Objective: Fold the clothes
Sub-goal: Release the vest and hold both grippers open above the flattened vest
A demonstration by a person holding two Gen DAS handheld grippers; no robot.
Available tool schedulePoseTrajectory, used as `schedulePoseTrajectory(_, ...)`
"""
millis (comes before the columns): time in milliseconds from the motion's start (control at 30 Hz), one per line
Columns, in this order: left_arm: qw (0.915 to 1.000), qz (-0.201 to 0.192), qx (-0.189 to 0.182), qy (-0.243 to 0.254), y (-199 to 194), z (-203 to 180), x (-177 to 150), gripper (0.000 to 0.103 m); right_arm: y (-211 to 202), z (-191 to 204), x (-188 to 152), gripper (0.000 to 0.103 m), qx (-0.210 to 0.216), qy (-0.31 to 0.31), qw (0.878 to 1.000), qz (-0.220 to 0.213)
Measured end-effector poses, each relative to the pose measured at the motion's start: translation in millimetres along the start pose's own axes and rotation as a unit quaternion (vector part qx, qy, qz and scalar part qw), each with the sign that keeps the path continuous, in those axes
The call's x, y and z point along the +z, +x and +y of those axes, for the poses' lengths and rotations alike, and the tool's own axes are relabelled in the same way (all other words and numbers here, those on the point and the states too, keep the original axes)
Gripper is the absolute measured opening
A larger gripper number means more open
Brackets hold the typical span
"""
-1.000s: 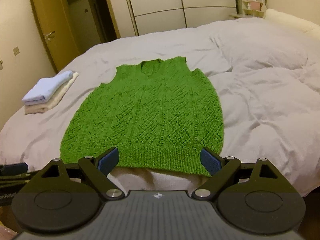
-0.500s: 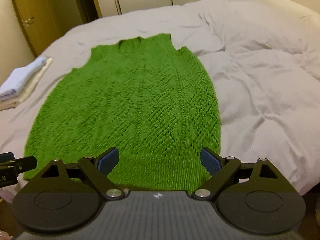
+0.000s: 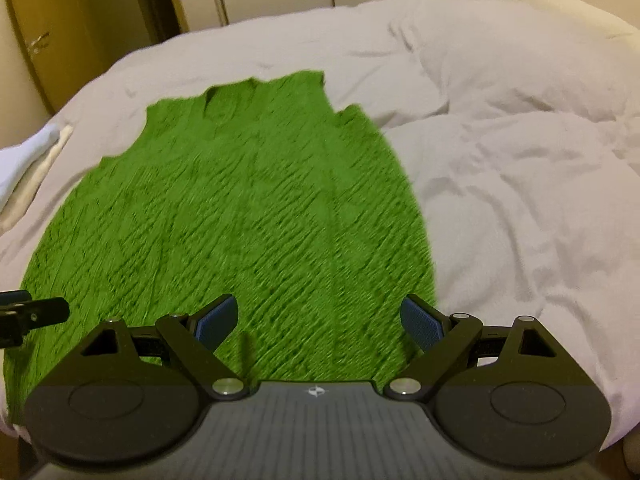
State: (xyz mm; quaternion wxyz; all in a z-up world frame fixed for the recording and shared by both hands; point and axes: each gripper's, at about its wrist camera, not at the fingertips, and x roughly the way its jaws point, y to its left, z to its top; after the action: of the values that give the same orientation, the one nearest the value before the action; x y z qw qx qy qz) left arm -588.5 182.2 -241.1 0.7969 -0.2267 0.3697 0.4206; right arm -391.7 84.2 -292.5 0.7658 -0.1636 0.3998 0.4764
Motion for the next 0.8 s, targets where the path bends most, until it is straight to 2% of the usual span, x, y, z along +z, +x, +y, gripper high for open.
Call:
schedulePoseTrajectory(100,0.9999,-0.008,0.01,0.004,5.0,1.6,3.3,0.071,2.1,-6.4,1.8,0.09,0.001,0.004,1.0,-0.01)
schedulePoseTrajectory(200,0.9997,-0.004,0.025,0.004,9.6,3.0,1.8,0.071,10.2,-7.1,2.0,0.09,-0.015,-0.004,1.0,-0.002)
schedulePoseTrajectory(300,0.9994,0.0,0.033,0.005,12.4,3.0,-1.4,0.071,10.5,-7.5,0.5,0.09,-0.012,-0.004,1.0,-0.005)
schedulePoseTrajectory(500,0.9993,0.005,0.037,0.006,17.7,2.8,0.1,0.071,11.8,-6.9,6.5,0.09,-0.01,-0.005,1.0,-0.005)
schedulePoseTrajectory(800,0.999,0.006,0.043,0.012,38.7,15.0,19.2,0.071,38.2,-5.7,33.1,0.089,0.006,-0.038,0.999,-0.012)
